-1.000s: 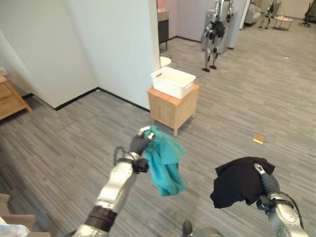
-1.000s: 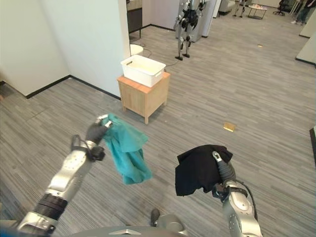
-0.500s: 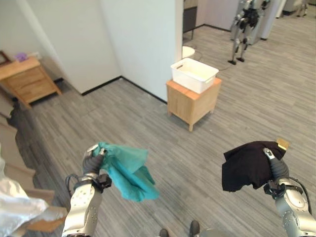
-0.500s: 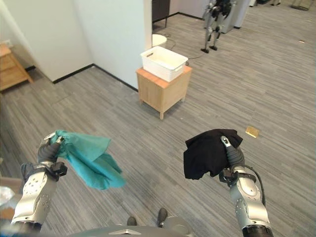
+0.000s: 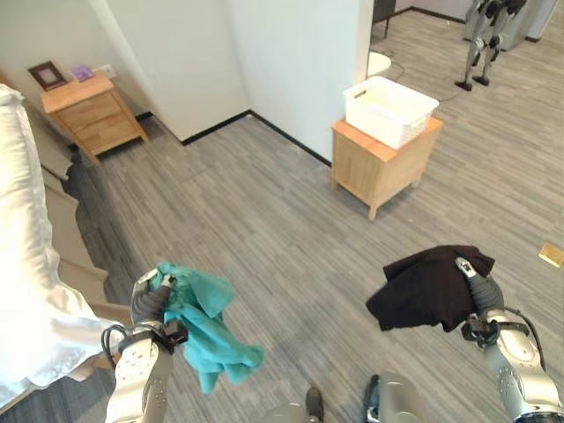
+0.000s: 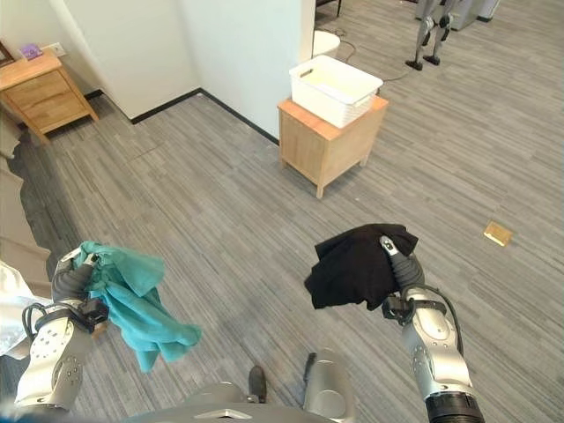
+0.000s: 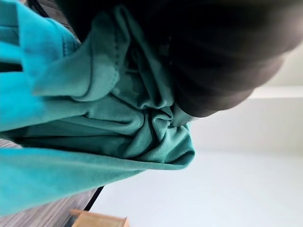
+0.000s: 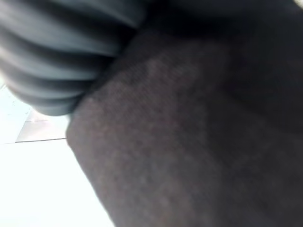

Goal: Pick up bed clothes into laundry basket.

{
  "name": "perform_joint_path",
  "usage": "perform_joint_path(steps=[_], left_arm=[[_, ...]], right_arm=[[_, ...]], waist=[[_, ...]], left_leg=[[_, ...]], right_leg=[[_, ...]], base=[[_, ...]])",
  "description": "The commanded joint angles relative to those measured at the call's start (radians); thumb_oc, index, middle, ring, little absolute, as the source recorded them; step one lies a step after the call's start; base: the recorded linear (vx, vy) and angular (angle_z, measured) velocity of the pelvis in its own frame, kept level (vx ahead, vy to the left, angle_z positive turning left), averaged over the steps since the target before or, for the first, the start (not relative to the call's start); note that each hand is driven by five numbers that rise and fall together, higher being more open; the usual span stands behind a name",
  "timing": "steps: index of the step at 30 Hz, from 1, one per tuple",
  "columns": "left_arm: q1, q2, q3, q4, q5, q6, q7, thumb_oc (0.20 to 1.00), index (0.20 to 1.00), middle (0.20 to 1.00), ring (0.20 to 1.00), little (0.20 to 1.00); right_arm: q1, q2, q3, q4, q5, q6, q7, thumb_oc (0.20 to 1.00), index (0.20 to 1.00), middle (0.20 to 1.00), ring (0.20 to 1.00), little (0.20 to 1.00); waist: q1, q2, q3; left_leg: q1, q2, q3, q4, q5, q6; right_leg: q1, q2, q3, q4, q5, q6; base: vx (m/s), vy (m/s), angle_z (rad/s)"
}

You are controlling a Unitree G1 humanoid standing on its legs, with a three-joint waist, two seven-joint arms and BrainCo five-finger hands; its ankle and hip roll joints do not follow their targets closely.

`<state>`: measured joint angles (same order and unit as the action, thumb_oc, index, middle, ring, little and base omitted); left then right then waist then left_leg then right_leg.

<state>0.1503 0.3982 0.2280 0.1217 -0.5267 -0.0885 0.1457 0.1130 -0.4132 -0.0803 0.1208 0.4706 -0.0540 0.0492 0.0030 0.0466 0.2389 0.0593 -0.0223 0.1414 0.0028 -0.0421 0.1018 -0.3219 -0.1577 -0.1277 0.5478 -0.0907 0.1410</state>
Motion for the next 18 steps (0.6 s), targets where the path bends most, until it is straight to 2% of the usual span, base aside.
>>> perform_joint_path(steps=[1,4,8,9,10,11,12,13,14,15,16,17,18], left_arm=[[-0.068,0.072,0.028,-0.046,0.017,-0.093,-0.011,0.200,0.200,0.200,0.200,0.200],[-0.092,0.082,0.008,-0.036,0.026,-0.099,-0.014,0.200,0.200,0.200,0.200,0.200],[-0.105,0.054,-0.012,-0.039,0.025,-0.111,-0.018,0.200,0.200,0.200,0.200,0.200],[-0.108,0.041,-0.016,-0.038,0.019,-0.109,-0.023,0.200,0.200,0.200,0.200,0.200],[-0.113,0.027,-0.030,-0.039,-0.007,-0.114,-0.022,0.200,0.200,0.200,0.200,0.200],[-0.120,0.019,-0.037,-0.047,-0.027,-0.114,-0.027,0.200,0.200,0.200,0.200,0.200],[-0.121,0.019,-0.037,-0.047,-0.027,-0.114,-0.027,0.200,0.200,0.200,0.200,0.200],[-0.122,0.019,-0.045,-0.052,-0.039,-0.111,-0.034,0.200,0.200,0.200,0.200,0.200],[-0.130,0.025,-0.064,-0.061,-0.050,-0.108,-0.034,0.200,0.200,0.200,0.200,0.200],[-0.131,0.026,-0.065,-0.061,-0.051,-0.107,-0.033,0.200,0.200,0.200,0.200,0.200],[-0.157,0.021,-0.086,-0.042,-0.069,-0.103,-0.023,0.200,0.200,0.200,0.200,0.200],[-0.173,0.019,-0.097,-0.036,-0.070,-0.100,-0.024,0.200,0.200,0.200,0.200,0.200],[-0.175,0.019,-0.098,-0.035,-0.070,-0.100,-0.024,0.200,0.200,0.200,0.200,0.200]], right_arm=[[-0.024,-0.001,-0.071,-0.030,0.038,-0.075,-0.013,0.200,0.200,0.200,0.200,0.200],[-0.009,-0.012,-0.076,-0.041,0.032,-0.074,-0.016,0.200,0.200,0.200,0.200,0.200],[-0.021,-0.033,-0.074,-0.036,0.025,-0.079,-0.010,0.200,0.200,0.200,0.200,0.200],[-0.036,-0.040,-0.073,-0.033,0.039,-0.077,-0.002,0.200,0.200,0.200,0.200,0.200],[-0.064,-0.052,-0.058,-0.015,0.053,-0.090,-0.020,0.200,0.200,0.200,0.200,0.200],[-0.083,-0.055,-0.052,-0.022,0.086,-0.104,-0.021,0.200,0.200,0.200,0.200,0.200],[-0.085,-0.055,-0.053,-0.021,0.087,-0.105,-0.020,0.200,0.200,0.200,0.200,0.200],[-0.085,-0.058,-0.059,-0.027,0.104,-0.111,-0.020,0.200,0.200,0.200,0.200,0.200],[-0.094,-0.077,-0.053,-0.017,0.104,-0.120,-0.046,0.200,0.200,0.200,0.200,0.200],[-0.096,-0.076,-0.053,-0.015,0.104,-0.120,-0.048,0.200,0.200,0.200,0.200,0.200],[-0.103,-0.090,-0.048,-0.013,0.098,-0.119,-0.084,0.200,0.200,0.200,0.200,0.200],[-0.105,-0.094,-0.047,-0.019,0.104,-0.116,-0.089,0.200,0.200,0.200,0.200,0.200],[-0.105,-0.094,-0.049,-0.020,0.105,-0.116,-0.089,0.200,0.200,0.200,0.200,0.200]], waist=[[-0.084,-0.055,-0.041],[-0.119,-0.055,-0.054],[-0.120,-0.048,-0.083],[-0.122,-0.035,-0.097],[-0.117,-0.022,-0.102],[-0.108,-0.031,-0.099],[-0.111,-0.035,-0.099],[-0.108,-0.055,-0.089],[-0.094,-0.080,-0.067],[-0.093,-0.078,-0.064],[-0.083,-0.082,-0.048],[-0.071,-0.085,-0.041],[-0.070,-0.088,-0.041]], left_leg=[[0.196,0.030,-0.118,-0.017,-0.145,-0.080],[0.257,0.049,-0.149,-0.034,-0.167,-0.103],[0.276,0.072,-0.159,0.017,-0.157,-0.129],[0.268,0.096,-0.159,0.063,-0.106,-0.154],[0.211,0.137,-0.140,0.257,0.028,-0.200],[0.138,0.147,-0.135,0.404,0.107,-0.214],[0.129,0.143,-0.140,0.410,0.109,-0.214],[0.059,0.151,-0.115,0.554,0.160,-0.223],[-0.023,0.177,-0.060,0.711,0.170,-0.207],[-0.027,0.181,-0.060,0.722,0.165,-0.207],[-0.102,0.260,0.028,0.708,0.155,-0.198],[-0.147,0.275,0.050,0.681,0.139,-0.195],[-0.149,0.271,0.053,0.678,0.142,-0.192]], right_leg=[[0.004,0.058,0.006,-0.394,0.155,0.020],[-0.006,0.092,0.000,-0.554,0.219,0.036],[0.030,0.081,-0.042,-0.517,0.242,0.012],[0.051,0.099,-0.045,-0.511,0.225,-0.004],[0.100,0.129,-0.055,-0.494,0.193,-0.042],[0.151,0.136,-0.063,-0.512,0.172,-0.069],[0.148,0.131,-0.065,-0.515,0.177,-0.070],[0.198,0.129,-0.069,-0.538,0.158,-0.096],[0.270,0.135,-0.072,-0.565,0.121,-0.129],[0.270,0.138,-0.072,-0.566,0.121,-0.130],[0.334,0.148,-0.072,-0.584,0.088,-0.146],[0.361,0.143,-0.070,-0.593,0.079,-0.143],[0.359,0.139,-0.070,-0.594,0.082,-0.143]], base=[[0.60,-0.181,0.12],[0.39,-0.125,0.47],[0.39,-0.200,0.41],[0.40,-0.278,0.14],[0.55,-0.413,0.11],[0.38,-0.309,0.27],[0.25,-0.295,0.36],[0.31,-0.404,0.09],[0.32,-0.396,-0.04],[0.45,-0.416,-0.21],[0.36,-0.209,-0.08],[0.36,-0.209,0.03],[0.36,-0.052,0.15]])
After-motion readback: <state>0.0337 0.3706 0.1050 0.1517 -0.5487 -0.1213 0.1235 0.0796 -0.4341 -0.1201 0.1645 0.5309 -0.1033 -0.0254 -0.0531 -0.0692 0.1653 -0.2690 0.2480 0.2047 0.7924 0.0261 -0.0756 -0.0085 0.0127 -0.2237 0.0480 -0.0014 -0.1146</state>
